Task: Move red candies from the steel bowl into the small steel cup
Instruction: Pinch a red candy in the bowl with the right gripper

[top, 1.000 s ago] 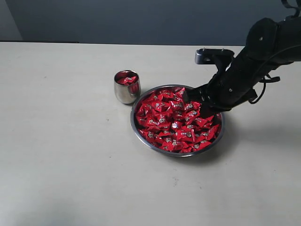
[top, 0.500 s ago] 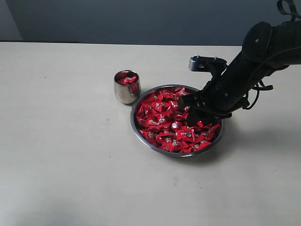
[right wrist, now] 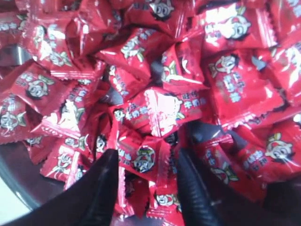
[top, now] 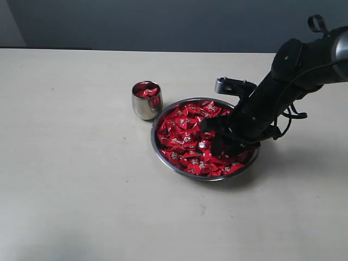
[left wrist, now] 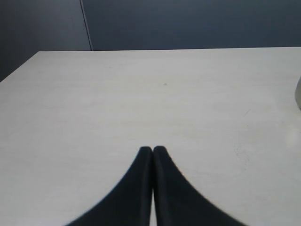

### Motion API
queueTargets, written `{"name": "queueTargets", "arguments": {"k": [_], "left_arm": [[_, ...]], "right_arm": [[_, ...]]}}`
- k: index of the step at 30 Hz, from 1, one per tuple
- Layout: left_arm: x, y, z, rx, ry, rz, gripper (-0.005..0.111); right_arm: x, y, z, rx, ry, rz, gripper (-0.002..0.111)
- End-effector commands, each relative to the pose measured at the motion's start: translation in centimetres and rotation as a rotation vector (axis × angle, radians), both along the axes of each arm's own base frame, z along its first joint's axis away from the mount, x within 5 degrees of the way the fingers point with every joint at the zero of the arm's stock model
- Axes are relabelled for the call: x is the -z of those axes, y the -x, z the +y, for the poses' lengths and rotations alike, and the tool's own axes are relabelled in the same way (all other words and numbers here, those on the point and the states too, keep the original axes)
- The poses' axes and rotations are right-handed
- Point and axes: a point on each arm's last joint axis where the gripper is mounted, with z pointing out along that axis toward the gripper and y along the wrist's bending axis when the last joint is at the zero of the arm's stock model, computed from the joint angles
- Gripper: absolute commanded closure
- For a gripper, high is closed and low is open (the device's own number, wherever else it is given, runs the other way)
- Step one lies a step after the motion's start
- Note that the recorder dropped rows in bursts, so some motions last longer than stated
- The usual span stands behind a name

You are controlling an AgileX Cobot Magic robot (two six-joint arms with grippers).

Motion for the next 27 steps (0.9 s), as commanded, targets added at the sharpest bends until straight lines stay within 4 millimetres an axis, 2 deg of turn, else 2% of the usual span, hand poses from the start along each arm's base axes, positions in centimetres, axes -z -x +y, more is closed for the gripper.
{"name": "queueTargets", "arguments": {"k": [1,13,27], "left_arm": [[0.0,0.0,0.0,0.005,0.005,-0.012,0.106],[0.0,0.0,0.0,0.005,0.005,-0.012,0.106],[0.0,0.0,0.0,0.005,0.005,-0.012,0.106]], "right_arm": [[0.2,0.1,0.1,0.001,-0.006,0.009,0.069],[0.2,-0.1,0.1,0.004,-0.003,-0.017,0.069],[0.1,0.4,1.5,-0.017,-0.025,-0.041,0.069]]}}
